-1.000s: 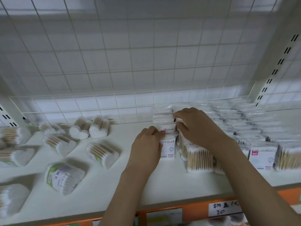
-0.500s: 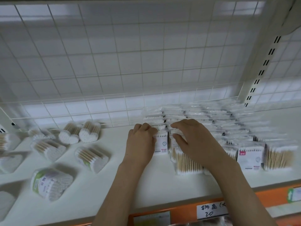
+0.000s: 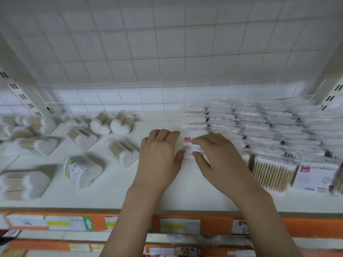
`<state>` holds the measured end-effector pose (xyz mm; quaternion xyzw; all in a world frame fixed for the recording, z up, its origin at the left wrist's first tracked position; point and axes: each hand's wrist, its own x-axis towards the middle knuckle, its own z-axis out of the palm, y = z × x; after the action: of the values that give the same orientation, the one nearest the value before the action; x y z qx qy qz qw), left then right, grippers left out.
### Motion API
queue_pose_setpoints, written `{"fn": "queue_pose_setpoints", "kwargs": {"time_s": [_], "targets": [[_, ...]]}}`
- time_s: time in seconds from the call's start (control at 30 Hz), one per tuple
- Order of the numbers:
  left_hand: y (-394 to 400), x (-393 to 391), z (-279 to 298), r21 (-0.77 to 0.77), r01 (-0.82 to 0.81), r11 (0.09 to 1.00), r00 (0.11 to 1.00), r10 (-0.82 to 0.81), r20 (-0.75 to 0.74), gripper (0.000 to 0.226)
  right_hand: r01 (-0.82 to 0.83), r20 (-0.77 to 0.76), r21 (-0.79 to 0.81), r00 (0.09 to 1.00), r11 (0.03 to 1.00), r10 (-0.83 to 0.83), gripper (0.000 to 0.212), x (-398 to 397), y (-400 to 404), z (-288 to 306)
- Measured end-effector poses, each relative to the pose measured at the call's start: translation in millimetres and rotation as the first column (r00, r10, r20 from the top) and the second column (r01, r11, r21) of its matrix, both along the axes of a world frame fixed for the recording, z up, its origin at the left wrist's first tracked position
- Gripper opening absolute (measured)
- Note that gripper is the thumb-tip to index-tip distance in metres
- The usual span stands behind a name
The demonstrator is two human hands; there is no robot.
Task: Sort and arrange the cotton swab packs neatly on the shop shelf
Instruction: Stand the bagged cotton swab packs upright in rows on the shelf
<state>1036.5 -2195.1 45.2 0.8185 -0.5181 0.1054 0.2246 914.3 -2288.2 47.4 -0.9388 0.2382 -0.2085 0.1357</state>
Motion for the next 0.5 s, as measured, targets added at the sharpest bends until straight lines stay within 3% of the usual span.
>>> {"fn": "queue_pose_setpoints", "kwargs": {"time_s": [0.23,0.5], "targets": [[62,1,4,0.007,-0.153,0.988,0.988,0.153,-0.001,0.022,-0.103,0.034,0.025,0.994,0.994,0.102,0.022,28,36,-15],[147,33,5,-0.036,-0.302,0.953,0.953,0.301,-0.027,0.018,-0.229,0.048,0.052,0.973,0.972,0.227,0.026,79,106,-15]]}}
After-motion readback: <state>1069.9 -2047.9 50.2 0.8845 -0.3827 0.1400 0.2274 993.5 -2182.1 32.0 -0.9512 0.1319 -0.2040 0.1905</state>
